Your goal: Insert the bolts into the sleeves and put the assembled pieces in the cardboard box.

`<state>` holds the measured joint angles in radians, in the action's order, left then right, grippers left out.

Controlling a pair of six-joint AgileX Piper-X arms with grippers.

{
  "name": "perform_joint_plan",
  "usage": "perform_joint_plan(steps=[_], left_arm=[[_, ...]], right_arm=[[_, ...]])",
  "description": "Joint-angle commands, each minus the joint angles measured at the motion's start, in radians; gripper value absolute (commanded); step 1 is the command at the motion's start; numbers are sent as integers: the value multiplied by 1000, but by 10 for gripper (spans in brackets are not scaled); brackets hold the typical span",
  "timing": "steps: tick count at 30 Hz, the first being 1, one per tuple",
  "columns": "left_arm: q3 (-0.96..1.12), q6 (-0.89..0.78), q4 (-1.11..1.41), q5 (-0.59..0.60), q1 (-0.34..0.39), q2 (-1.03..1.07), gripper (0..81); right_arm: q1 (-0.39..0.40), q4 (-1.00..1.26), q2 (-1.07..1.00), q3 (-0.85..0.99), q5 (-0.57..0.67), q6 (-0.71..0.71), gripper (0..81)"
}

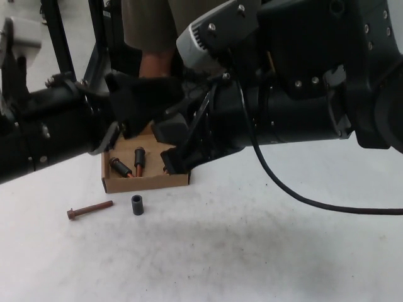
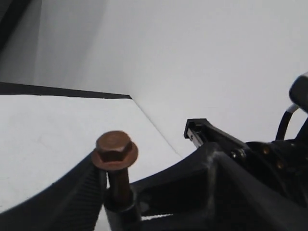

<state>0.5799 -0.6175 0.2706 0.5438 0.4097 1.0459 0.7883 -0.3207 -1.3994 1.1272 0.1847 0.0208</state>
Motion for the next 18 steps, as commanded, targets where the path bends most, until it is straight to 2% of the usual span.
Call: perform_joint_plan(steps=[1, 18], left_arm=[[-5, 61, -100, 21, 12, -7, 585], [-5, 86, -93, 0, 8, -7, 585]], right_arm=[[-2, 79, 20, 23, 16, 8, 3], [-2, 60, 26, 23, 44, 8, 3]])
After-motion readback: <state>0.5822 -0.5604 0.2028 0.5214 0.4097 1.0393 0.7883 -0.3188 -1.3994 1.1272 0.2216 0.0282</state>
